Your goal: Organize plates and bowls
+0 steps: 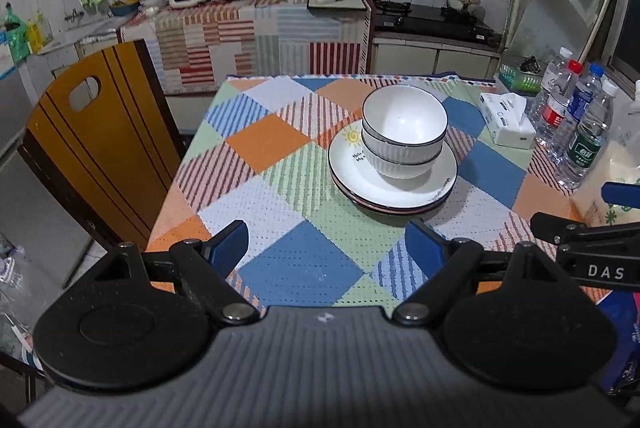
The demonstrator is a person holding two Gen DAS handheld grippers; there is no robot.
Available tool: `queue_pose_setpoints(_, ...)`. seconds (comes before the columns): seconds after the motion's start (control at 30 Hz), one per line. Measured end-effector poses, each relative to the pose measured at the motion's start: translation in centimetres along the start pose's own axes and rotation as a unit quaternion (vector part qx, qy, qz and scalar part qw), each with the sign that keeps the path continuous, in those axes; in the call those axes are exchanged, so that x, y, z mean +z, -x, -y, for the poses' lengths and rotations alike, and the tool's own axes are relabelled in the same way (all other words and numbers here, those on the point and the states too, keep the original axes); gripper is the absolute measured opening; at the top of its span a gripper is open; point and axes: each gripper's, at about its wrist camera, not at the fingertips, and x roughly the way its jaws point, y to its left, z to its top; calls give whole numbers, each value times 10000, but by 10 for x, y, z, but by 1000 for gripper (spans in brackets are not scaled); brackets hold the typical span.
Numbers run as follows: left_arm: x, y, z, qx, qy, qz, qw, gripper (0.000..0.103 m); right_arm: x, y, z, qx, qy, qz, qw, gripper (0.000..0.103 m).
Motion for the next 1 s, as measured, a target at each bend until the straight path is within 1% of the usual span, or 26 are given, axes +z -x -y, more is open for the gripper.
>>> queue_pose_setpoints(0.23, -4, 3, 9, 42, -174, 133, 9998, 86, -1, 5, -2, -44, -26, -4, 10000, 96)
queue_pose_setpoints(0.53, -4, 3, 12, 91, -152, 174, 9997, 86, -1, 5, 2, -125, -43, -23, 9999, 96)
queue_pose_setpoints(0.63, -3, 3, 12, 81, -136, 193, 9997, 92, -2, 5, 2, -126, -36, -38, 9999, 96)
queue_pose_setpoints(1.0, -3, 5, 11, 21, -2, 194, 9998, 94, -4, 5, 0, -138, 2, -57, 9999, 96)
